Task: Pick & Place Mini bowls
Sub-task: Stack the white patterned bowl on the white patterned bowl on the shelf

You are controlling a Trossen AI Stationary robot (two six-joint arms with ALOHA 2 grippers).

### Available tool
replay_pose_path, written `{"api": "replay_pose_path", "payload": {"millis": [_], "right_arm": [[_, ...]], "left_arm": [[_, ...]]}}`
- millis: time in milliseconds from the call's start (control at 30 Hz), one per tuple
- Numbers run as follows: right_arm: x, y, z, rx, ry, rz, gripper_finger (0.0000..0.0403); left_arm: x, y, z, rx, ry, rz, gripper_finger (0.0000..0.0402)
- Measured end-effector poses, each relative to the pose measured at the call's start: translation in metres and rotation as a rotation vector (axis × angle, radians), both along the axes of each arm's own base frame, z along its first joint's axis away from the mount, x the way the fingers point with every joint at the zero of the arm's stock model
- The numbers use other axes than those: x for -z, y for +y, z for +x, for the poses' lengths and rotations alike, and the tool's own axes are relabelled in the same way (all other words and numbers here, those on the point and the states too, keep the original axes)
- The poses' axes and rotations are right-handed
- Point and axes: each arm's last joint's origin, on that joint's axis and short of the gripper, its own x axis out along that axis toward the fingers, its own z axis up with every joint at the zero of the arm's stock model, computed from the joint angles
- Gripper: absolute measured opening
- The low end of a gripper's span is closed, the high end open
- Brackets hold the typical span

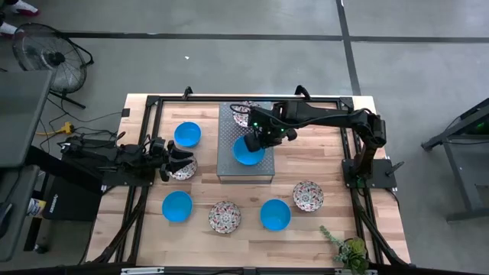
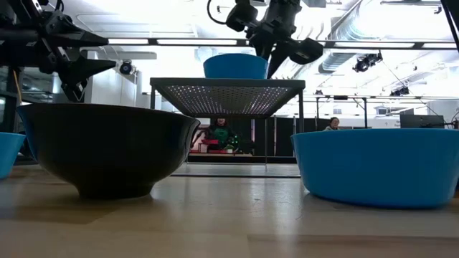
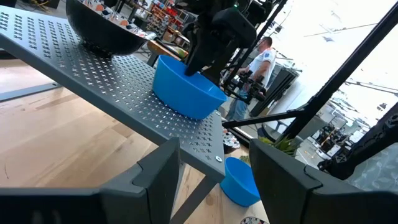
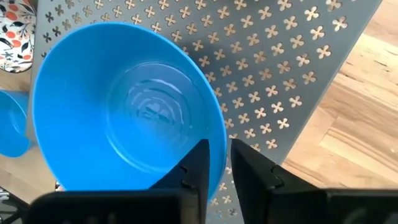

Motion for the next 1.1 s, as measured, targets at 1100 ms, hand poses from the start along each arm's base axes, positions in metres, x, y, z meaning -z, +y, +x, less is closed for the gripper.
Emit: {"api": "replay_pose_path", "payload": {"millis": [1100], "right_arm": [[-0.039, 0.048, -0.06, -0.133, 0.233, -0.331, 0.014]], "left_arm": [[0.0, 0.0, 0.0, 0.0, 0.0, 0.0, 0.019]]}}
